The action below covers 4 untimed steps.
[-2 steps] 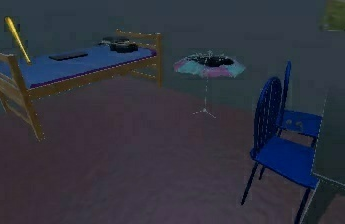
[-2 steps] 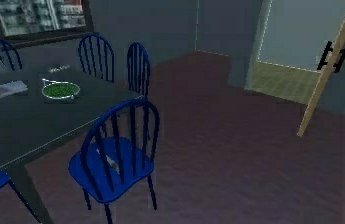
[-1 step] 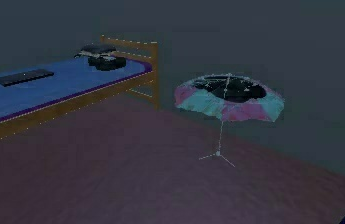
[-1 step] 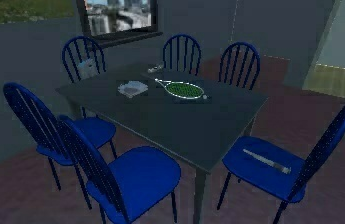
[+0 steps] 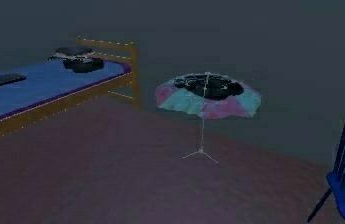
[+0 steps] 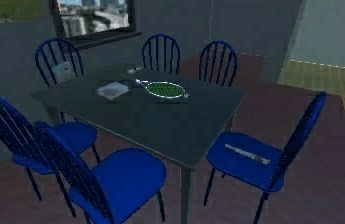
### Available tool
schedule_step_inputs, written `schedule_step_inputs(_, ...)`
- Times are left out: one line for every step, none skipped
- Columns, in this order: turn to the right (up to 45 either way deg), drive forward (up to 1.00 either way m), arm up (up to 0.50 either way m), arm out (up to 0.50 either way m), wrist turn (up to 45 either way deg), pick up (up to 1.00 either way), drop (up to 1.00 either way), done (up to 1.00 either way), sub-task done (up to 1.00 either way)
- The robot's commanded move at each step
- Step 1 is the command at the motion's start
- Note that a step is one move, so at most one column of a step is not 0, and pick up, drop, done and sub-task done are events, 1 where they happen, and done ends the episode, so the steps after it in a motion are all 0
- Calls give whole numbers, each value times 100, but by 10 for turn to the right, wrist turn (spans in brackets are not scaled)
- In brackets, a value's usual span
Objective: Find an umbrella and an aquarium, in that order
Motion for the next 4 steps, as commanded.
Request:
schedule_step_inputs(0, 25, 0, 0, 0, 0, 0, 0, 0)
schedule_step_inputs(300, 0, 0, 0, 0, 0, 0, 0, 0)
schedule_step_inputs(0, 35, 0, 0, 0, 0, 0, 0, 0)
schedule_step_inputs(-210, 0, 0, 0, 0, 0, 0, 0, 0)
